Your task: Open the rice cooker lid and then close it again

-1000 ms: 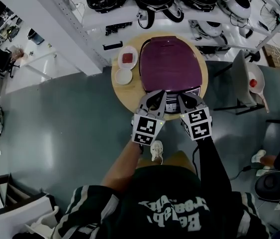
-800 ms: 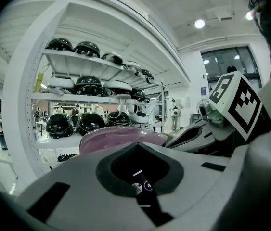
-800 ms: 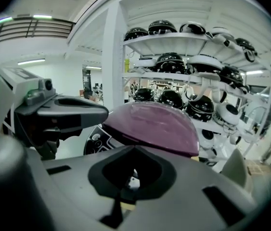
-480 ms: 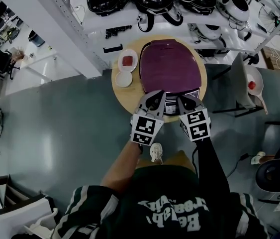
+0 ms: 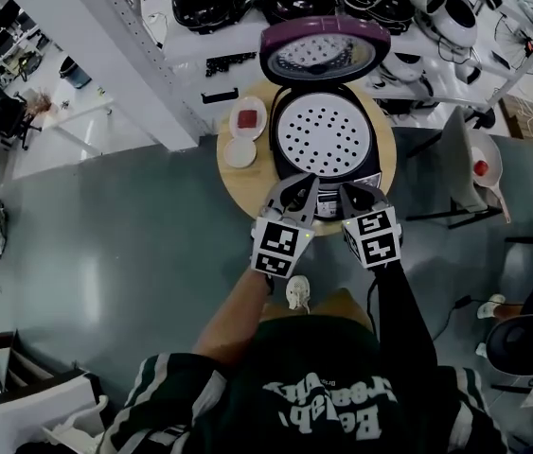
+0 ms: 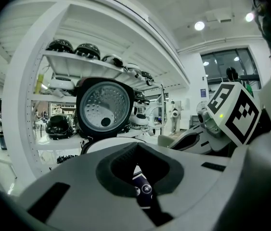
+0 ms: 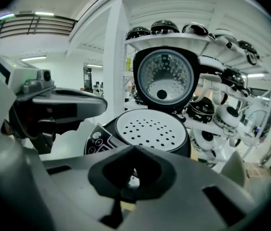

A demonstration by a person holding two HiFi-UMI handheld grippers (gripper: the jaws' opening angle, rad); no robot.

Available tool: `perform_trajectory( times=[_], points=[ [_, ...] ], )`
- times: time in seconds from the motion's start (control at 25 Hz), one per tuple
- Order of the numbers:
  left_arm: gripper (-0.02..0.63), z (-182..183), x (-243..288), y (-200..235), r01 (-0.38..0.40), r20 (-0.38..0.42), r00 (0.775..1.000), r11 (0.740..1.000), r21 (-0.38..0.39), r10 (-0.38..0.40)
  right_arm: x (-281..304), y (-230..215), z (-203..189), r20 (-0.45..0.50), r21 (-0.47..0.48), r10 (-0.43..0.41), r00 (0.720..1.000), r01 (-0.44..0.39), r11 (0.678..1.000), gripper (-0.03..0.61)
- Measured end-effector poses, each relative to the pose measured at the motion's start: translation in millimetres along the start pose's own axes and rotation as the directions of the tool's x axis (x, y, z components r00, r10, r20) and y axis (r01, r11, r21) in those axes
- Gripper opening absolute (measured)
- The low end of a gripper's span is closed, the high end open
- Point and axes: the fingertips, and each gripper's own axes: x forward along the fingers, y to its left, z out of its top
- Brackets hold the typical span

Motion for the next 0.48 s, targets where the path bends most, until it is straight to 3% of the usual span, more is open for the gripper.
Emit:
perform_trajectory(
  times=[0.48],
  points=[
    [-0.002, 5.4, 4.2, 7.2, -0.018, -0.007, 1.000, 0.999, -0.027, 0.018, -2.8, -2.2, 0.9, 0.013, 0.020, 0.032, 0.999, -0.032, 0.999, 0.005]
  ],
)
